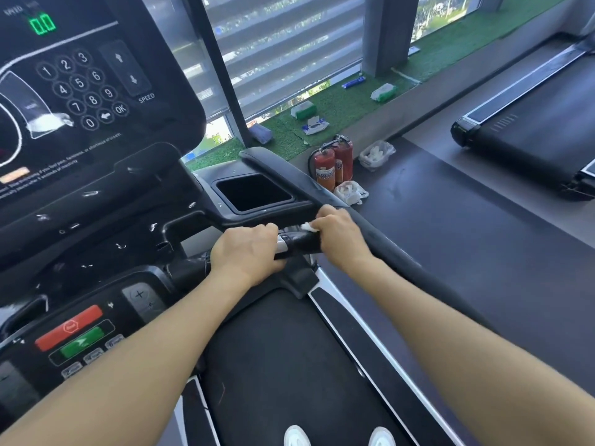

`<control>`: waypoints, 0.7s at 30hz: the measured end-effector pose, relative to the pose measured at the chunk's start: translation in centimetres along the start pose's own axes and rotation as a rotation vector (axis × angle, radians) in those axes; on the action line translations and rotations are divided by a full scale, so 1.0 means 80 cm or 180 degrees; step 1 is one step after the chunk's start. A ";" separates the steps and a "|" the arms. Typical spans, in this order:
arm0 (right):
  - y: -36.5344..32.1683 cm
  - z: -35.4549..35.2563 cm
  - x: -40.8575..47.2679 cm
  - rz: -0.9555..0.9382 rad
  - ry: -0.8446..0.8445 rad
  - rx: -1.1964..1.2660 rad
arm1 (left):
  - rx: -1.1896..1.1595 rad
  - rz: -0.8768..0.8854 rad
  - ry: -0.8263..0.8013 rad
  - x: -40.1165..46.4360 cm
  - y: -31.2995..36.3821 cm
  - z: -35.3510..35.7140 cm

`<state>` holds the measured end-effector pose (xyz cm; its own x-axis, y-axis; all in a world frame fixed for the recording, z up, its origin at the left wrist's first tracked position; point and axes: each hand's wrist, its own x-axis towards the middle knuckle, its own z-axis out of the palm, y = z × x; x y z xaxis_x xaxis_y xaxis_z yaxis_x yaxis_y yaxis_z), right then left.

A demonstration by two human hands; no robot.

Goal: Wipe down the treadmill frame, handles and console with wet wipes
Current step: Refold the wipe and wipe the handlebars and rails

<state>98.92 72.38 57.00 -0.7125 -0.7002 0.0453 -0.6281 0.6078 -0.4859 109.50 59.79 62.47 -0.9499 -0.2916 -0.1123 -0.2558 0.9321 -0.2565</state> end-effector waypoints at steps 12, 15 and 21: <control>-0.027 -0.015 0.032 0.0164 -0.0657 0.0128 | -0.0037 0.0030 0.0065 -0.001 -0.001 0.001; 0.001 -0.021 0.025 0.0653 -0.0736 -0.0099 | -0.0060 0.0044 0.0047 -0.001 0.000 0.000; -0.060 -0.012 0.021 0.0104 -0.0408 0.0178 | 0.0048 0.0055 0.0112 0.000 0.000 0.004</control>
<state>100.42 68.65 60.21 -0.6842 -0.7247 -0.0814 -0.5843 0.6116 -0.5334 109.59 59.74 62.19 -0.9600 -0.2674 -0.0833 -0.2367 0.9336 -0.2692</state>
